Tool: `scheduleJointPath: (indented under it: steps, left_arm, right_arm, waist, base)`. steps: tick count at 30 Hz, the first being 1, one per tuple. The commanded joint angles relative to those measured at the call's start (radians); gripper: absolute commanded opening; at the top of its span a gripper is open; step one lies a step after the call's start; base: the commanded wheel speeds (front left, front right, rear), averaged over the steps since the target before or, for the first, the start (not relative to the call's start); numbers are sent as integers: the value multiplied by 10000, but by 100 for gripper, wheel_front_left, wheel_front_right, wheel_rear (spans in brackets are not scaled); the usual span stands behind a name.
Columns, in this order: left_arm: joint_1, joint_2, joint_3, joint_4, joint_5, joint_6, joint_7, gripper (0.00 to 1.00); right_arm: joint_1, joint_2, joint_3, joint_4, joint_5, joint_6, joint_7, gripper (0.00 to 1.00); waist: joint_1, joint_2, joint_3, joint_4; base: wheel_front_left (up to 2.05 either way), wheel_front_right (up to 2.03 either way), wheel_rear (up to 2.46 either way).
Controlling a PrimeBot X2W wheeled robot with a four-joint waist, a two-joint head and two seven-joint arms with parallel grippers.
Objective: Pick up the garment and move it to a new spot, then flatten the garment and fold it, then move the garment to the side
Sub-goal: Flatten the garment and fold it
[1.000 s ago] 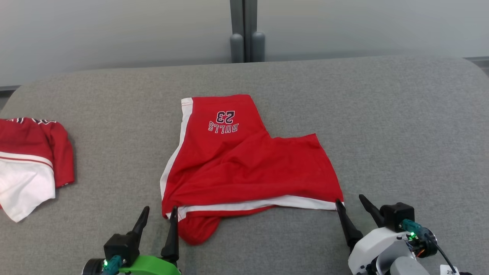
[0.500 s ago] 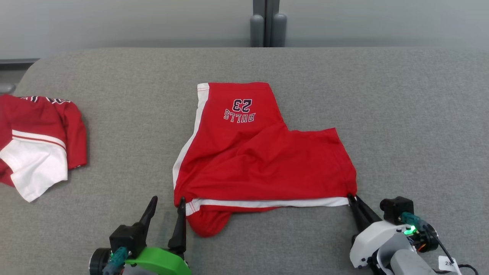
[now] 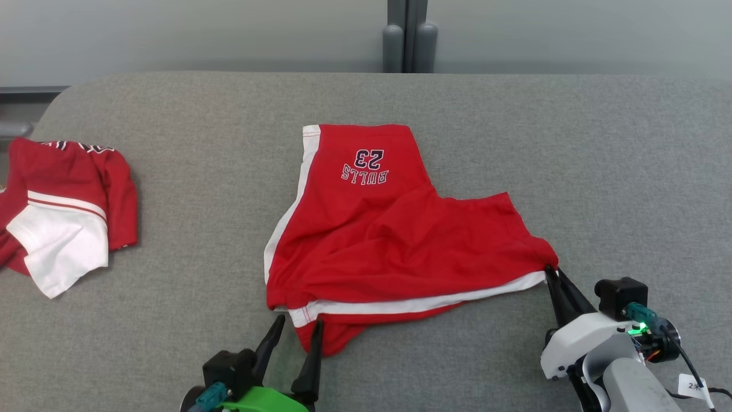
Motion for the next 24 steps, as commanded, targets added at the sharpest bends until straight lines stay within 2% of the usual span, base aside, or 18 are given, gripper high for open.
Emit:
scheduleJointPath:
  steps: [1,5,6,7,8,9,10,17,24]
  left_arm:
    - [-21,107,-67,101,-190,-28,-9,100]
    - [-203,204,-254,246,-388,-28,-9,98]
    - [-247,223,-271,260,-412,-28,-9,81]
    - [-312,258,-300,264,-454,-28,-9,75]
    - [-356,295,-313,285,-484,-28,-9,75]
    - [-394,335,-330,322,-523,-28,-9,18]
    - [-413,346,-369,370,-586,-28,-9,0]
    - [-578,363,-302,422,-861,-29,-9,0]
    - [-1024,774,-16,-1140,-687,-29,-9,0]
  right_arm:
    - [94,-44,4,-23,-22,-14,-2,0]
    - [136,-45,54,-26,37,-14,-2,0]
    - [133,-45,60,-34,47,-14,-2,0]
    - [131,-45,65,-45,60,-14,-2,0]
    - [129,-45,64,-55,63,-14,-2,0]
    - [126,-45,63,-65,59,-14,-2,0]
    - [126,-44,66,-71,42,-14,-2,0]
    - [245,-44,98,-411,272,-14,-2,0]
    - [63,-49,846,-2009,1691,-14,-5,0]
  waist:
    - [0,0,-13,-16]
    - [0,0,-22,-54]
    - [0,0,-20,-65]
    - [0,0,-17,-79]
    - [0,0,-12,-88]
    - [0,0,-7,-100]
    - [0,0,-8,-111]
    - [0,0,-186,-206]
    - [0,0,-797,-449]
  base:
    - [0,0,0]
    - [0,0,0]
    - [0,0,0]
    - [0,0,0]
    - [0,0,0]
    - [0,0,0]
    - [0,0,0]
    - [0,0,0]
    - [0,0,0]
